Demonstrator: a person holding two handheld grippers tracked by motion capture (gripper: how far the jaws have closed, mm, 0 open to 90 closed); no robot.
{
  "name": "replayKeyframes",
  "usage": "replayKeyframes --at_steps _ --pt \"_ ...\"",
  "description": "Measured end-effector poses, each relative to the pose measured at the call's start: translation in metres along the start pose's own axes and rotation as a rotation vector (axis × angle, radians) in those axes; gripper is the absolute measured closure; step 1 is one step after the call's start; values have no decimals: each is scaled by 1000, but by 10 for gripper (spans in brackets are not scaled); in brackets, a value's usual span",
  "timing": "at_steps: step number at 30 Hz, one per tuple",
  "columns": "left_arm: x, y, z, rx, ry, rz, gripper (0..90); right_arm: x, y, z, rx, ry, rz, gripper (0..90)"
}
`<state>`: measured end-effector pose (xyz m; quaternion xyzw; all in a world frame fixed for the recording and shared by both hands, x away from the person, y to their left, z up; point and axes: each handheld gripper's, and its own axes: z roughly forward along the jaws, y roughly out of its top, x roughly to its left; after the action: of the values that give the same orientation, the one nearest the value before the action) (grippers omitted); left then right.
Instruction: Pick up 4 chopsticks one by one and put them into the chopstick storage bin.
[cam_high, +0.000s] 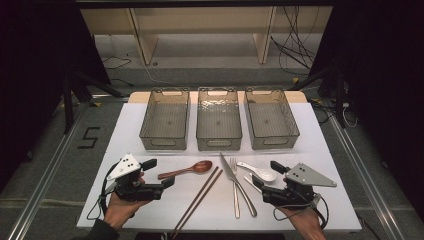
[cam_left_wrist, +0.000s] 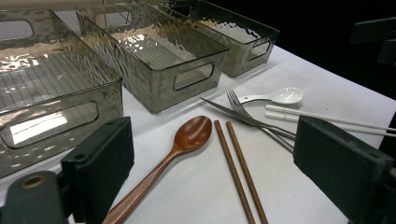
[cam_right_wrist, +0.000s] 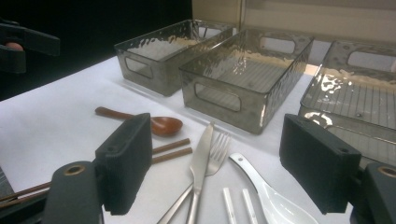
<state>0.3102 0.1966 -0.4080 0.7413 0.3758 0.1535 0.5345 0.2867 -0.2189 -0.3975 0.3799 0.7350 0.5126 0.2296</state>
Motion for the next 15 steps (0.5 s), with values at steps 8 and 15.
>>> replayKeyframes --at_steps 8,15 --pt "0 0 1 2 0 3 118 -2 2 0 16 -5 8 266" --pt "0 1 1 0 -7 6 118 -7 9 4 150 -5 17 263"
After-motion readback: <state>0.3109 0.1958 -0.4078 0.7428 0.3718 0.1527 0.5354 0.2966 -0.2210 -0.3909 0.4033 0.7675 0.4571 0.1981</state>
